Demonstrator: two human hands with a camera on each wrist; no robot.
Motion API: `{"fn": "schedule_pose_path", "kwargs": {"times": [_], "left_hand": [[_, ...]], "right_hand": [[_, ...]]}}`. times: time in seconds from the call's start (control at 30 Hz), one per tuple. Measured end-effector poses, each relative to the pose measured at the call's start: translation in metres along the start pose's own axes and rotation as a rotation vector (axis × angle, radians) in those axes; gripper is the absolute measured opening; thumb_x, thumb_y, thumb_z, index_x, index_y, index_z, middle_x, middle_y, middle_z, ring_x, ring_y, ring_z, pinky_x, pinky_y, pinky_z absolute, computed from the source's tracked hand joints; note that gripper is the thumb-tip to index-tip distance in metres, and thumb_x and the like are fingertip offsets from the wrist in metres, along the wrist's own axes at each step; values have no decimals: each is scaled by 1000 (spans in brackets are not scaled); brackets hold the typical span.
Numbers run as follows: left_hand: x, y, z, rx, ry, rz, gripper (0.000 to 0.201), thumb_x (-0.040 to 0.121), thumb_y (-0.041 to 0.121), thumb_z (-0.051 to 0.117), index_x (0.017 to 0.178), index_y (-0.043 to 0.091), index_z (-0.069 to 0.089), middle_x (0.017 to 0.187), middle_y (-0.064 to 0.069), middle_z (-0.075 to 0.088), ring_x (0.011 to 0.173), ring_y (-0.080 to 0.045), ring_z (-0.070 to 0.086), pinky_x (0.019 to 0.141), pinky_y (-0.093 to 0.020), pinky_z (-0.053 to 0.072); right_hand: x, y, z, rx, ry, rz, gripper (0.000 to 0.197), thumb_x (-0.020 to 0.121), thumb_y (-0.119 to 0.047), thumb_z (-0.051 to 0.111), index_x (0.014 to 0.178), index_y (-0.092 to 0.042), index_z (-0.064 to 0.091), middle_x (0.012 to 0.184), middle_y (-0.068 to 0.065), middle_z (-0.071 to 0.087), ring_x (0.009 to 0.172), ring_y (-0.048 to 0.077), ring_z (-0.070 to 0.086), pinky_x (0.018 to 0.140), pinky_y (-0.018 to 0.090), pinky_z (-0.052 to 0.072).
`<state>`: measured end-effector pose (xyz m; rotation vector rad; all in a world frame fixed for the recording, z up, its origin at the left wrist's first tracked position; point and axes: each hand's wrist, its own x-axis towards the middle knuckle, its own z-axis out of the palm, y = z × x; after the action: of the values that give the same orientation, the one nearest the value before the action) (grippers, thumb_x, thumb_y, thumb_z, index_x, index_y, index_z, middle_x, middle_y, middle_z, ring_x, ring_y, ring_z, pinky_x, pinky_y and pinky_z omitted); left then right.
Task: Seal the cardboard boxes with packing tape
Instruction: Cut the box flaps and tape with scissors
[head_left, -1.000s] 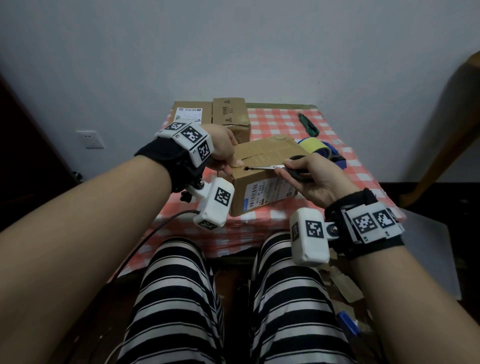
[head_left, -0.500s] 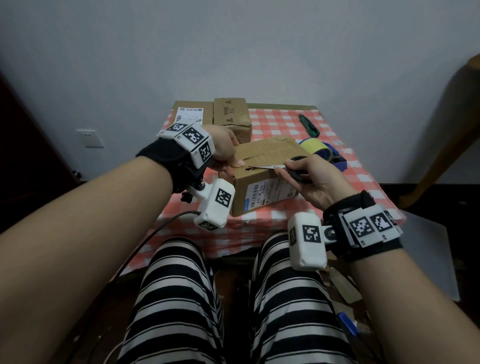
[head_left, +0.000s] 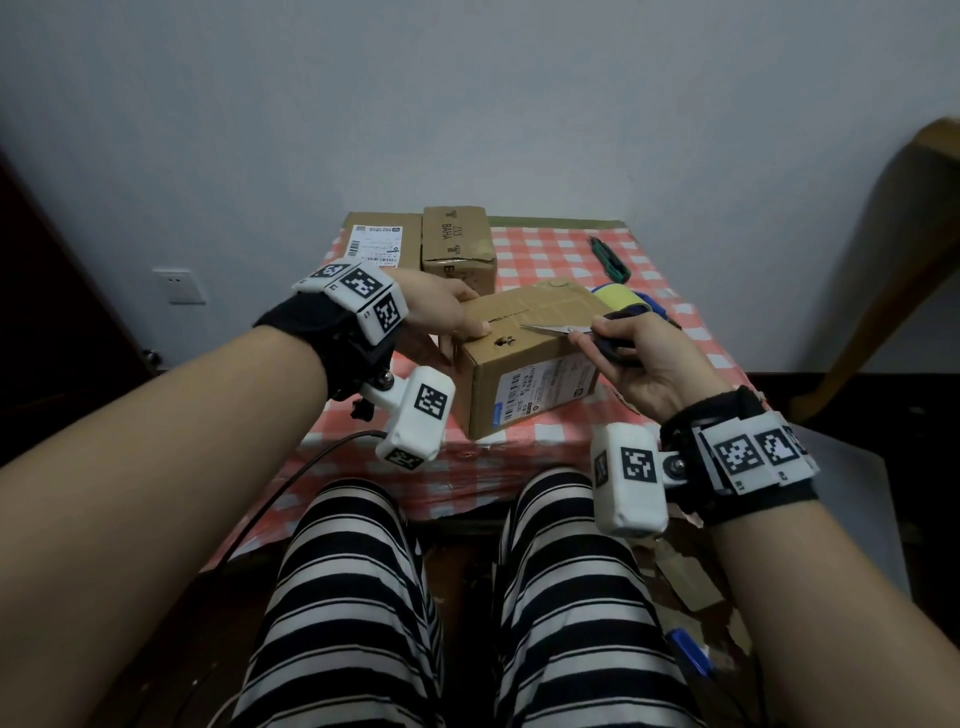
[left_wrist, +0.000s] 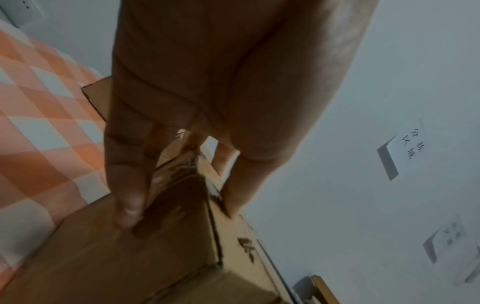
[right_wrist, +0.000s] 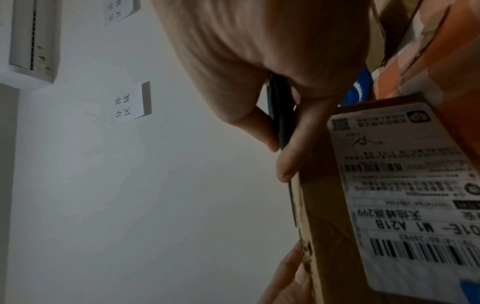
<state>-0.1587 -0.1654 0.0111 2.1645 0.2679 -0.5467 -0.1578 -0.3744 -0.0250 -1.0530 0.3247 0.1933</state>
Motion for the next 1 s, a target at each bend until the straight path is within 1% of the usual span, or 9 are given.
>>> {"fn": "schedule_pose_path", "kwargs": {"times": [0.07,0.2,0.27,0.4,0.57,0.67,0.77,0.93,1.0], "left_hand": [[0,3,1,96,6,6,43,98,29,54,138,26,39,112,-7,60,77,-20,64,67,-29,57],[1,7,6,207,6,2,60,92,44,58,143,28,33,114,-11,60,95,-24,61,88,-38,55],[2,8,6,224,9,-8,63,90,44,61,143,28,32,114,-12,61,101,-26,62,91,-41,54],[2,13,4,260,7,-18,63,87,44,64,140,25,36,111,-9,62,98,-25,63,91,-40,54],[2,16,1,305,-26,-39,72,80,50,69,139,24,37,117,-9,60,102,-25,63,92,-41,54],[5,17,1,306,-21,-58,72,80,45,72,139,23,37,116,-9,60,102,-25,63,91,-40,54],[6,18,-1,319,-30,-63,72,80,46,71,139,22,38,117,-11,61,102,-26,63,91,-40,54],[5,20,-4,302,-56,-67,73,81,59,60,139,21,39,110,-10,61,98,-26,63,90,-44,55],[8,21,-4,316,-49,-75,78,79,59,63,141,21,36,114,-11,60,99,-28,63,89,-45,55]], "right_hand": [[1,1,-2,25,14,6,18,89,12,55,106,5,58,117,25,58,79,29,70,59,25,59],[2,1,-3,51,21,29,19,89,12,56,106,5,58,117,26,58,85,30,69,57,25,59],[4,1,-4,56,28,32,20,89,13,56,107,5,57,119,26,58,87,30,69,56,25,58],[7,-4,-2,59,25,35,18,89,12,56,105,5,57,120,26,57,86,30,68,58,25,59],[9,-9,2,63,-8,52,11,91,12,54,94,3,59,112,22,57,87,28,67,60,26,60],[13,-9,4,57,-8,60,13,91,11,54,100,4,58,120,23,57,89,29,67,59,26,60],[16,-10,5,57,-1,61,12,90,11,55,98,4,58,124,24,56,88,29,67,58,25,59],[17,-14,7,70,-9,44,12,91,10,55,99,3,58,120,22,58,78,26,69,61,26,60],[17,-15,7,67,-9,42,10,91,11,55,97,3,58,117,22,59,70,25,71,59,25,60]]}}
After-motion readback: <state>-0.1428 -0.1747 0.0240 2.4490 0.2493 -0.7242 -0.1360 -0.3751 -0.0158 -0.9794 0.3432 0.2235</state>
